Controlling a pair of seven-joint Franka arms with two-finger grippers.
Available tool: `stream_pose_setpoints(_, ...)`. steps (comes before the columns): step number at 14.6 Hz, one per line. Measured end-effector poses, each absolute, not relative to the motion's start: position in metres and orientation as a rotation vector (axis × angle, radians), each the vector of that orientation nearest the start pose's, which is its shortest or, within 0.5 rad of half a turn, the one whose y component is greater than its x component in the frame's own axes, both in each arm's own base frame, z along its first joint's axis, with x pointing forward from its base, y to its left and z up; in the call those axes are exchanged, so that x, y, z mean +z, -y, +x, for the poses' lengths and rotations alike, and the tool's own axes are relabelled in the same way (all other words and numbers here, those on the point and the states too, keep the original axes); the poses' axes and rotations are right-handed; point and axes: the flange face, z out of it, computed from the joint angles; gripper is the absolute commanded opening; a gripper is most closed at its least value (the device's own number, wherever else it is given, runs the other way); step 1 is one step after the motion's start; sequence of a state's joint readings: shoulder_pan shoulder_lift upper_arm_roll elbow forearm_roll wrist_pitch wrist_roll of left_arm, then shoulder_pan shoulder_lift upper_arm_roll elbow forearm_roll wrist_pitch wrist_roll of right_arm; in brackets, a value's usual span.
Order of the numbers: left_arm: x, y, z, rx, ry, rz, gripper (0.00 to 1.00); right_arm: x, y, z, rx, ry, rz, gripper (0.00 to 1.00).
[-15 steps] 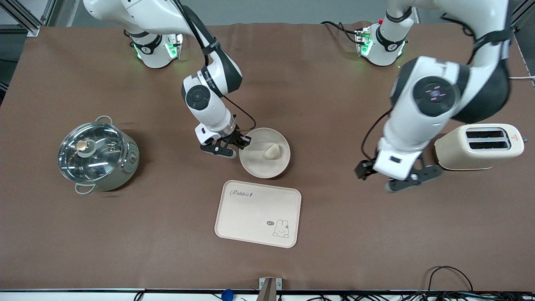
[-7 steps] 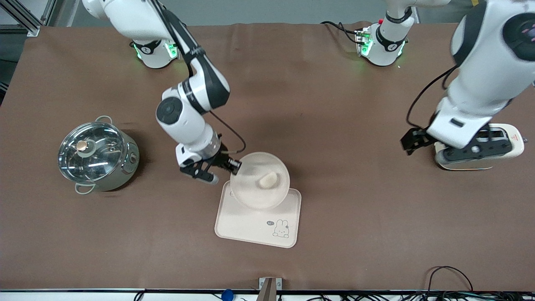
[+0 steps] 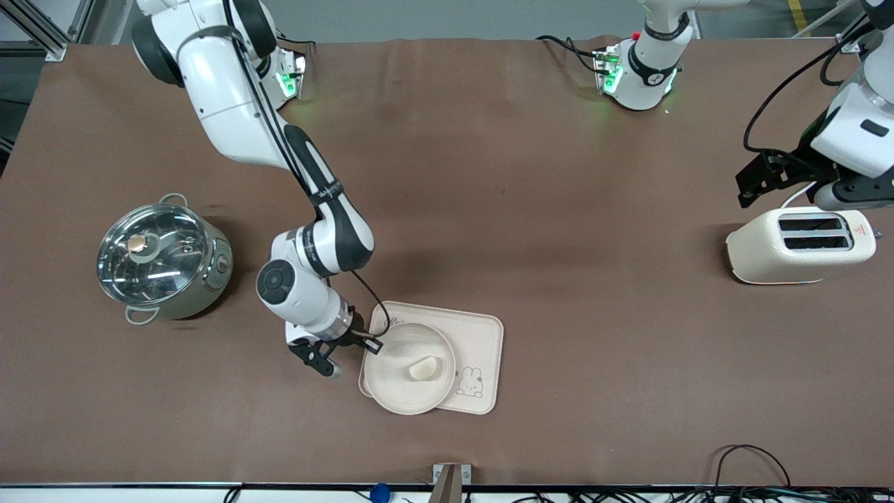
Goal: Place bun in plate and plate on tray
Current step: 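Slide the plate with the bun onto the tray with the right gripper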
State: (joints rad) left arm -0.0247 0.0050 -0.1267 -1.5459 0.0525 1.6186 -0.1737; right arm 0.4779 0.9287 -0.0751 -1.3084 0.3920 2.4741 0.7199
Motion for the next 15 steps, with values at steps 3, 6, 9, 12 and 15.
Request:
stream_pose_setpoints(3,0.636,0.061,0.545,-0.075,0.008,-3.118,1.00,0.207,-0.322,0.702,-0.131,-0.766,-2.700,0.00)
stream_pose_setpoints(6,0.637,0.062,0.542,-0.066,-0.047,-3.118,1.00,0.212,-0.332,0.699,-0.126,-0.754,-2.695,0.00)
stream_pose_setpoints(9,0.639,0.065,0.539,-0.061,-0.122,-3.114,1.00,0.205,-0.346,0.687,-0.092,-0.734,-2.715,0.00)
stream_pose_setpoints(12,0.642,0.065,0.535,-0.054,-0.131,-3.113,1.00,0.197,-0.349,0.678,-0.102,-0.731,-2.721,0.00)
stream_pose_setpoints(15,0.645,0.065,0.533,-0.056,-0.131,-3.112,1.00,0.191,-0.348,0.670,-0.127,-0.722,-2.723,0.00)
